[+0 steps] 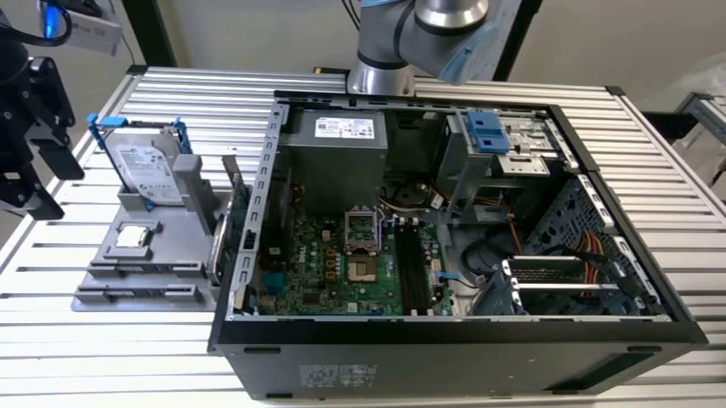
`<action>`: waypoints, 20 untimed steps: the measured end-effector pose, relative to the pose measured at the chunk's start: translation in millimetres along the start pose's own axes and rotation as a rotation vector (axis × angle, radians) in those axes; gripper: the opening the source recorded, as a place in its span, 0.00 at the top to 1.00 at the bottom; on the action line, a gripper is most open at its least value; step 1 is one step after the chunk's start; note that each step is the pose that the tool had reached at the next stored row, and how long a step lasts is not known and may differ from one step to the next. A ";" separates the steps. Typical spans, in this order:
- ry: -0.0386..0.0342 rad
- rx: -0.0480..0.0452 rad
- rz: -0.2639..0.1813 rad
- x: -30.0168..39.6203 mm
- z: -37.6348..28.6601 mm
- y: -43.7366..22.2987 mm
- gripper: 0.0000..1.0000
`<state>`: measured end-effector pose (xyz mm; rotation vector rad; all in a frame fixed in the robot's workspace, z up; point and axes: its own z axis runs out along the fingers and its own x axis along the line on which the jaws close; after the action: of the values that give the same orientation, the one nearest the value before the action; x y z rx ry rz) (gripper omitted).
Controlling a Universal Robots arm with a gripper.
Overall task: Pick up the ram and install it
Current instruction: 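Pick up the ram and move it above insertion slot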
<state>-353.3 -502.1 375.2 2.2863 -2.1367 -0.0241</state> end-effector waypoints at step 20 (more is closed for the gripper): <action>0.0099 -0.0006 0.000 0.0 8.1 -0.2 0.00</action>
<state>-353.3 -502.1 367.1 2.2810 -2.1319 -0.0133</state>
